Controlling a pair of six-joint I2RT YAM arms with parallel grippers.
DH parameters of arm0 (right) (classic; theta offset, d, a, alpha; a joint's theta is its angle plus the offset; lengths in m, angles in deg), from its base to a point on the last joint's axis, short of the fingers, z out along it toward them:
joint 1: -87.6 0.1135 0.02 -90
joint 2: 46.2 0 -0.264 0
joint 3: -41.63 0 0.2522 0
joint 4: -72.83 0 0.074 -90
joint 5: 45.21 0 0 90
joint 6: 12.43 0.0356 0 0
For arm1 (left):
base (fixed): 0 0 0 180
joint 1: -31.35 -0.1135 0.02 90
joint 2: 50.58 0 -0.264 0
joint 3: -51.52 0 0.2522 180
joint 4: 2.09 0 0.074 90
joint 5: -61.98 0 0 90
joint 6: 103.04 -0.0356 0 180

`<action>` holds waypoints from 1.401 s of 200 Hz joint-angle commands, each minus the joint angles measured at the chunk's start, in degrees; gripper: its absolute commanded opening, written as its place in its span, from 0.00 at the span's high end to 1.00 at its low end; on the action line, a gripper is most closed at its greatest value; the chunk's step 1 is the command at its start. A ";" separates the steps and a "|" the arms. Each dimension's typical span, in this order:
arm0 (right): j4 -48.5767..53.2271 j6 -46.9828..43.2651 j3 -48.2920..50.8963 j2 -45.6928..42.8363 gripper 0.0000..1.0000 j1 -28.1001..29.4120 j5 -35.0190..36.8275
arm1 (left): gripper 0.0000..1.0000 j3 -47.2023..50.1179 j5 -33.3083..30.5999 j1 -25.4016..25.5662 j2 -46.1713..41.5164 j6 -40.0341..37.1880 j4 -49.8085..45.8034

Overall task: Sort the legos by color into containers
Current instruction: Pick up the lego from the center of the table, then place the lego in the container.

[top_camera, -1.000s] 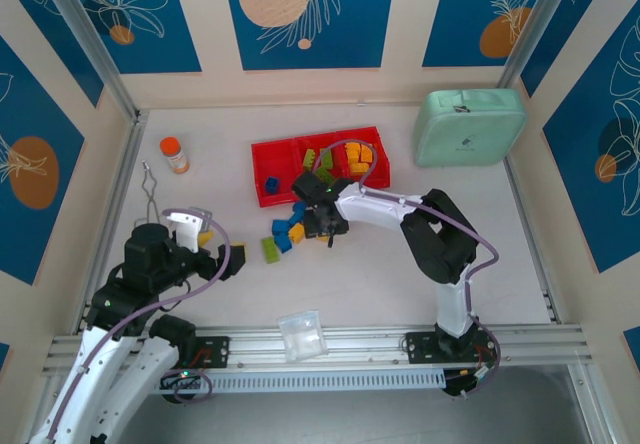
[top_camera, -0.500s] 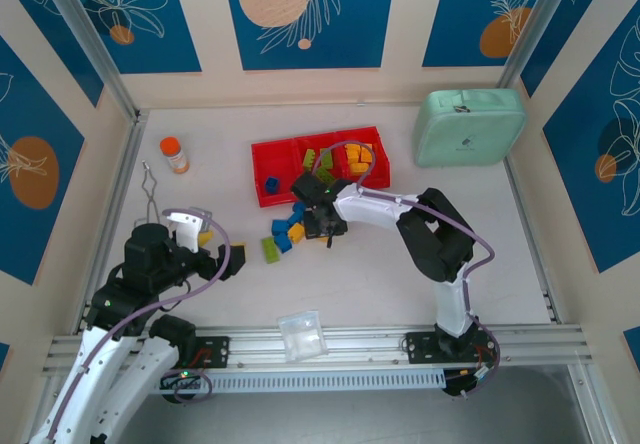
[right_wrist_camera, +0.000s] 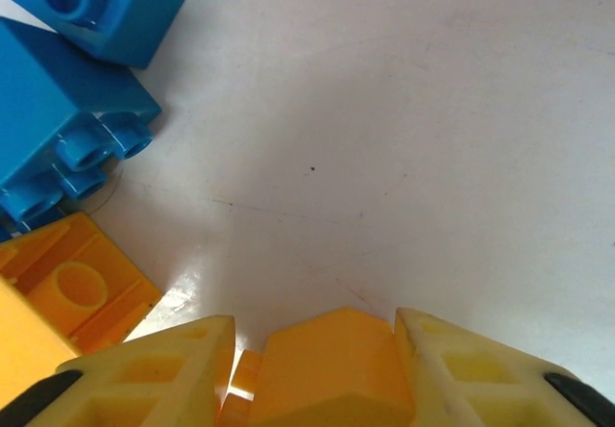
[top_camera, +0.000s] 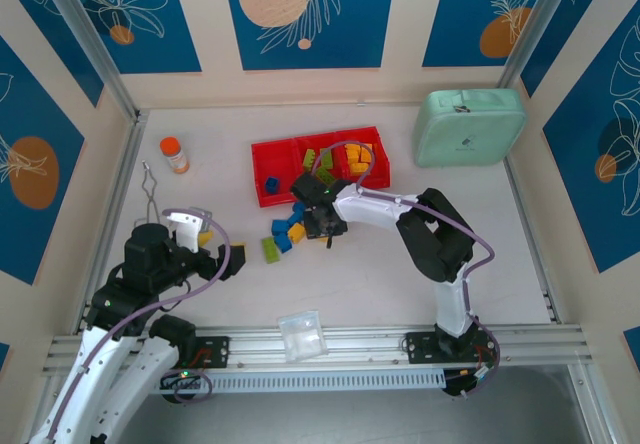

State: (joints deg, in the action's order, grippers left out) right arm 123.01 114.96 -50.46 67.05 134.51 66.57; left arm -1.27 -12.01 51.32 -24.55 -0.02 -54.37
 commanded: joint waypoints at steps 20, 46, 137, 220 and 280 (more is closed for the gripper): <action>3.38 -2.89 -2.17 -5.31 0.63 -0.19 2.33 | 0.01 -0.18 0.26 0.60 0.00 -0.88 0.48; 3.65 -5.08 -3.03 -8.37 0.64 -1.81 2.47 | 0.01 -0.09 0.27 0.58 0.01 -0.87 0.46; -3.40 -27.75 -13.96 -8.82 0.64 -21.54 -7.86 | 0.01 -0.17 0.20 0.58 0.08 -0.82 0.51; -3.36 -35.14 -21.00 1.64 0.63 -28.98 -19.45 | 0.01 -0.17 0.73 0.59 1.49 -0.88 0.52; -0.52 -35.66 -23.10 4.90 0.60 -29.49 -15.63 | 0.01 -0.19 0.81 0.56 1.40 -0.82 0.55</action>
State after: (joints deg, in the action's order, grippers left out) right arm 120.43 80.32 -70.90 71.05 105.36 50.57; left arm -1.27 -12.01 51.32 -22.96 -0.04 -54.37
